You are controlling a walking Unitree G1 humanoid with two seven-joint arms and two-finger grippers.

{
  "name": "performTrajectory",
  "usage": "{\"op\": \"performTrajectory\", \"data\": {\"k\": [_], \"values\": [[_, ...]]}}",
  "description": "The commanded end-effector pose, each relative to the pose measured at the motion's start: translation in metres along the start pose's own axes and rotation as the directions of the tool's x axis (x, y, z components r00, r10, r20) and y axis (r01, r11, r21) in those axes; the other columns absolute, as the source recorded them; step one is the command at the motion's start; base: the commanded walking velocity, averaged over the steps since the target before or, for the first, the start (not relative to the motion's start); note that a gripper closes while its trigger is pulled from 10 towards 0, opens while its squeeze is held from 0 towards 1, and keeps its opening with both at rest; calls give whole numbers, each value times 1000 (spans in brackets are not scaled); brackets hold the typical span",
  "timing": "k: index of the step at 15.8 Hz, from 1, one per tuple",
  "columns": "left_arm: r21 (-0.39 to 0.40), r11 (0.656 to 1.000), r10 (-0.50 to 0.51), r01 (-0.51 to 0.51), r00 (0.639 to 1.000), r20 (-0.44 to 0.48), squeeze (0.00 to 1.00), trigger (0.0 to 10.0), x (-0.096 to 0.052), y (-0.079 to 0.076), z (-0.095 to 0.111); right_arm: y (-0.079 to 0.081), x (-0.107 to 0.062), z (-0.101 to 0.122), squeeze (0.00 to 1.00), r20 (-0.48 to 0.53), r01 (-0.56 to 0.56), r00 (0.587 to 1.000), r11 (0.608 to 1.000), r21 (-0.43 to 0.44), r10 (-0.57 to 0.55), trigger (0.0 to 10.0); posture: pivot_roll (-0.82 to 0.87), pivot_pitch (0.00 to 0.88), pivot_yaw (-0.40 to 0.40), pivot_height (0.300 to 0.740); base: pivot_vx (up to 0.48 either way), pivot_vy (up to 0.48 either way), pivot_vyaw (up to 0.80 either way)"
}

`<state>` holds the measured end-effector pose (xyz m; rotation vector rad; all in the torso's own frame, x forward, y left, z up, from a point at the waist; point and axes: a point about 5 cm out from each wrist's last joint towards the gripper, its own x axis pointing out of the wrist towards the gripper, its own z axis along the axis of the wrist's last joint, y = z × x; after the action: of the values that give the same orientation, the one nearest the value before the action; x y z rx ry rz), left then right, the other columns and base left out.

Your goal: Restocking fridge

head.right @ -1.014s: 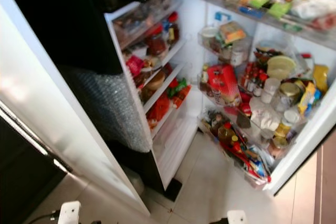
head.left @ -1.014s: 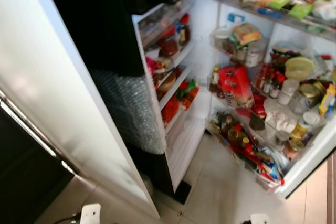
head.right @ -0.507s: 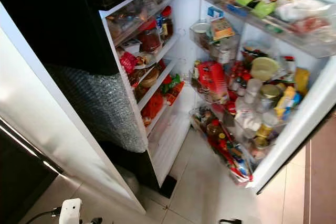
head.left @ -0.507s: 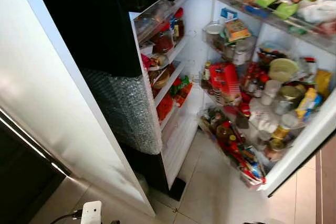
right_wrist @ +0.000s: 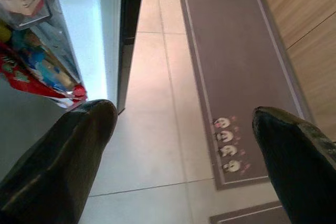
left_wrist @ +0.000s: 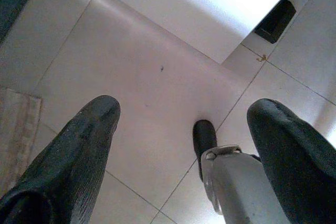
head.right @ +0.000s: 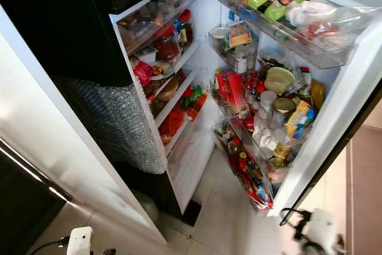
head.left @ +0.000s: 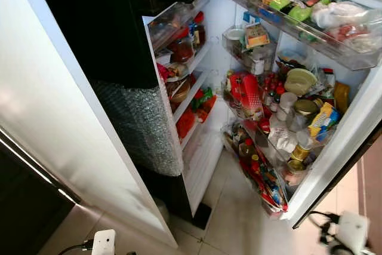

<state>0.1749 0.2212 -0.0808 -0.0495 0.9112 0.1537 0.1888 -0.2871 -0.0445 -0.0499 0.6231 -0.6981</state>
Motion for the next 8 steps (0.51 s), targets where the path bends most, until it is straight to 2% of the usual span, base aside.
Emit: {"op": "performTrajectory", "data": {"k": [1,4,8], "values": [[11,1000,13,-13,1000,-11,0,10000,-1,5,-2,-1,2,10,0,49,30,998,999,29,-32,10000,-213,0,85,740,0,0,0],[16,1000,17,-17,1000,-12,0,10000,-1,5,-3,-1,4,19,0,78,72,994,995,67,-77,10000,-220,0,84,740,0,0,0],[25,1000,9,-9,1000,-12,0,10000,-1,5,-2,-4,11,48,0,168,112,977,986,127,-132,10000,-222,0,85,740,0,0,0]]}}
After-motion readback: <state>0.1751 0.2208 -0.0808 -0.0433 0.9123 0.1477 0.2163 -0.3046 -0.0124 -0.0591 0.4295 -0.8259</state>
